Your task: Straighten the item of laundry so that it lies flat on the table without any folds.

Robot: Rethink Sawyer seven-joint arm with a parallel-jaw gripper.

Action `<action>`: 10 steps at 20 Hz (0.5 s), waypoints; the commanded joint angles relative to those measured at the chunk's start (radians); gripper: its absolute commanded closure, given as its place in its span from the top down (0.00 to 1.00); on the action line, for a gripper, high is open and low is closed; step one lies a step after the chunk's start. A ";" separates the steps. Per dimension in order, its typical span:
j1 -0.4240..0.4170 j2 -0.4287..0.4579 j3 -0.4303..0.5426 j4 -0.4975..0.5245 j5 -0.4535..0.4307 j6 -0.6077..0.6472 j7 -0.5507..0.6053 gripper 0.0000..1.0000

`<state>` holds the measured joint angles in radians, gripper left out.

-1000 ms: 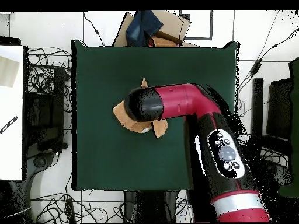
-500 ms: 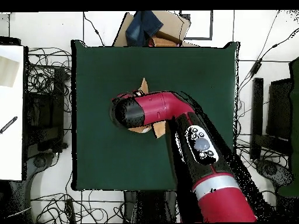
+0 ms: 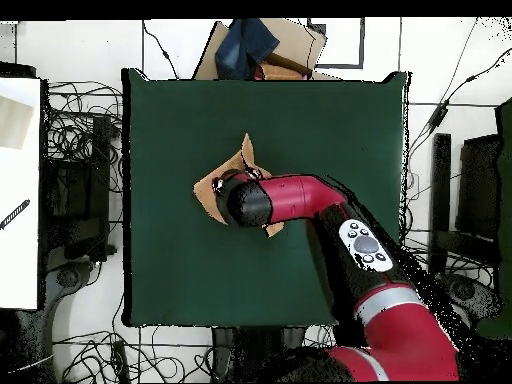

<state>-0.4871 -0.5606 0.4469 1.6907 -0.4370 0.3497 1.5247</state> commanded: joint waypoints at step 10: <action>0.029 0.094 -0.050 0.040 -0.138 -0.147 0.095 1.00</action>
<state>-0.4910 -0.4921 0.4426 1.6908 -0.5132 0.2722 1.5247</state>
